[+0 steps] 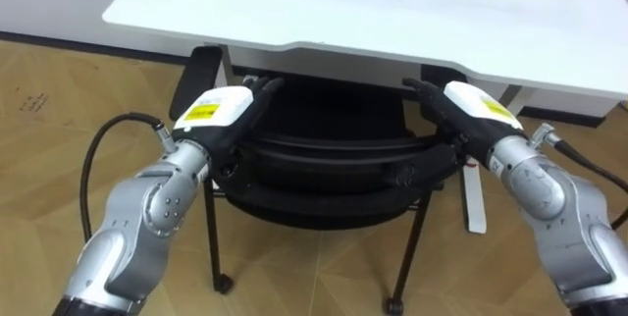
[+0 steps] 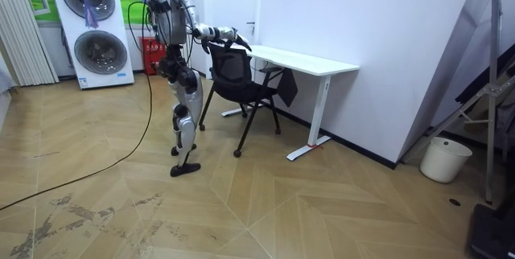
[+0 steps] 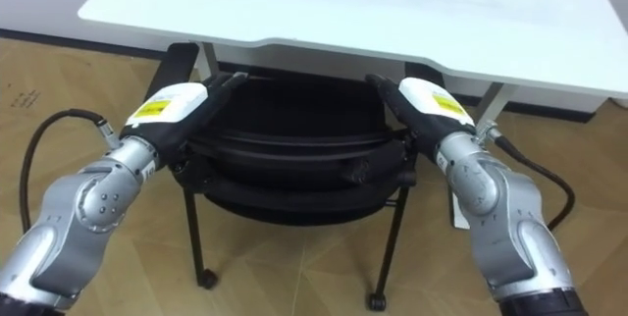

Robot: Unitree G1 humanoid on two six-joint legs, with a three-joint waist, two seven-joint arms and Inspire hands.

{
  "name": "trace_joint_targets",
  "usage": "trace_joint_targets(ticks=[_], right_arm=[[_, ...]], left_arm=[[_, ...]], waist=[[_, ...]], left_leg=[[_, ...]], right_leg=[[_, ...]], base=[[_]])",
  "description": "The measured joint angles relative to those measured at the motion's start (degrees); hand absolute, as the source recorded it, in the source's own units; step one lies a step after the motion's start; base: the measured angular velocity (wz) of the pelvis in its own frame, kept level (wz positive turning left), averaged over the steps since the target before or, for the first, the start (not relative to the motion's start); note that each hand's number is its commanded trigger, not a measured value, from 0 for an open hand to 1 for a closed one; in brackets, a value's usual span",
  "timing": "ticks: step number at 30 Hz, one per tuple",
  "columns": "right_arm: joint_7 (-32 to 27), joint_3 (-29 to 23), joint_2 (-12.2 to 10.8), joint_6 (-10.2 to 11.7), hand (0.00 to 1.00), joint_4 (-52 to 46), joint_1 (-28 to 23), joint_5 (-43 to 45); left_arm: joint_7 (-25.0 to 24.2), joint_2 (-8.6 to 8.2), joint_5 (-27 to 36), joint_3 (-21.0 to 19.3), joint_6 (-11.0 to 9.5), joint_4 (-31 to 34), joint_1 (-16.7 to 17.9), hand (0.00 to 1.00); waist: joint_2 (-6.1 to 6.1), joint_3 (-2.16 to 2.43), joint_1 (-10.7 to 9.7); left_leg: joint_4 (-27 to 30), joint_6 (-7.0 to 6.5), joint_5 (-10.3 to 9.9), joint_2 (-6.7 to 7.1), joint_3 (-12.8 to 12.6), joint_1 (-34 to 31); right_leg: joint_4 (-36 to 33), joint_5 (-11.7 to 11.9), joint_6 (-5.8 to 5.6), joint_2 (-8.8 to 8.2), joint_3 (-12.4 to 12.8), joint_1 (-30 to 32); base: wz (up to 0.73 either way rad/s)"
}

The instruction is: Push chair

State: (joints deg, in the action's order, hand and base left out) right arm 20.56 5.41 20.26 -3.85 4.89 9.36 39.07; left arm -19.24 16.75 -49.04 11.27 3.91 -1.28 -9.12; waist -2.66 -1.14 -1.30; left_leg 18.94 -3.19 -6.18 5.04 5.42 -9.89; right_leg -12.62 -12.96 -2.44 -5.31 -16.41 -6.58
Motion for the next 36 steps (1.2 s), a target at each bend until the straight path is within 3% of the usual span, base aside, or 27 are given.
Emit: trace_joint_targets(ticks=[8,17,19,22,24,27,29,30,32,34,36], right_arm=[[-0.5,0.01,-0.58,0.0,0.0,0.0,0.0,1.3],[-0.65,-0.14,-0.6,0.09,0.0,-0.02,0.01,-0.19],[-0.64,-0.81,-0.59,0.43,0.0,-0.02,0.03,-0.94],[-0.64,-3.08,-0.28,1.16,0.0,-1.15,0.03,-2.06],[-0.99,-4.75,0.49,2.64,0.0,-1.61,0.04,-3.94],[-4.72,-11.57,2.99,4.8,0.0,-4.89,0.22,-6.12],[-8.72,-18.96,7.46,6.57,0.0,-8.65,1.55,-9.24],[-9.84,-20.84,8.64,6.74,0.0,-9.48,1.99,-10.53],[-15.03,-27.84,12.11,7.06,0.0,-14.4,2.11,-15.73],[-19.29,-33.81,12.4,8.52,0.0,-18.09,0.99,-17.0],[-23.95,-37.66,13.17,9.61,0.0,-18.86,0.46,-18.75]], left_arm=[[0.01,-0.15,0.02,0.01,0.8,-0.01,0.0,0.0],[1.62,-0.81,0.05,-0.17,0.05,0.0,0.05,0.0],[1.72,-0.87,0.19,-1.59,-0.95,0.16,0.03,0.0],[2.69,-0.4,1.24,-6.76,-2.38,1.7,-0.08,0.0],[2.7,0.86,2.56,-8.06,-3.17,2.37,-0.09,0.0],[4.85,4.14,2.56,-13.29,-6.98,6.28,-1.59,0.0],[10.73,7.81,2.78,-21.75,-8.53,11.26,-4.29,0.0],[12.39,8.86,3.49,-23.84,-8.69,12.42,-5.07,0.0],[19.27,13.37,7.22,-32.15,-9.79,16.4,-6.31,0.0],[24.59,15.33,8.49,-39.23,-11.44,17.3,-5.97,0.0],[30.06,15.96,8.57,-45.06,-11.46,17.21,-4.3,0.0]], waist=[[0.89,0.1,-0.02],[0.95,0.13,-0.02],[1.04,0.18,0.01],[1.29,0.33,0.02],[1.45,0.41,0.07],[1.69,0.5,0.66],[1.85,0.59,1.06],[1.86,0.6,1.06],[1.87,0.69,1.19],[1.86,0.77,1.18],[2.05,0.83,0.77]], left_leg=[[0.32,-0.11,-0.16,-0.14,-0.46,0.21],[0.31,-0.07,-0.18,-0.25,-0.54,0.49],[0.38,-0.07,-0.17,-0.28,-0.59,0.47],[0.33,-0.02,-0.21,-0.34,-0.83,0.77],[0.52,-0.01,-0.2,-0.41,-0.92,0.77],[0.57,0.0,-0.2,-0.45,-0.89,0.62],[0.27,-0.02,-0.19,-0.39,-0.93,0.69],[0.07,-0.03,-0.19,-0.28,-0.91,0.83],[-0.64,-0.23,-0.4,0.02,-1.07,1.92],[-1.42,-0.2,-0.51,0.24,-1.2,2.69],[-1.8,-0.18,-0.59,0.35,-1.35,3.13]], right_leg=[[-0.13,0.03,-0.05,0.0,0.7,-0.08],[-0.09,0.04,-0.06,0.08,0.72,-0.29],[-0.01,0.04,-0.07,0.15,0.97,-0.27],[0.18,0.09,-0.14,0.21,1.4,-0.39],[0.16,0.1,-0.14,0.23,1.32,-0.46],[0.2,0.15,-0.16,0.27,1.27,-0.41],[1.03,0.4,-0.33,0.31,1.65,-0.75],[1.22,0.41,-0.34,0.32,1.92,-0.95],[2.75,0.53,-0.53,0.15,2.02,-2.32],[3.44,0.49,-0.62,-0.01,2.12,-2.7],[3.98,0.51,-0.62,-0.1,2.24,-3.13]], base=[[-0.02],[0.0],[-0.03],[-0.06],[0.0],[0.01],[0.0],[0.0],[0.0],[-0.02],[-0.02]])
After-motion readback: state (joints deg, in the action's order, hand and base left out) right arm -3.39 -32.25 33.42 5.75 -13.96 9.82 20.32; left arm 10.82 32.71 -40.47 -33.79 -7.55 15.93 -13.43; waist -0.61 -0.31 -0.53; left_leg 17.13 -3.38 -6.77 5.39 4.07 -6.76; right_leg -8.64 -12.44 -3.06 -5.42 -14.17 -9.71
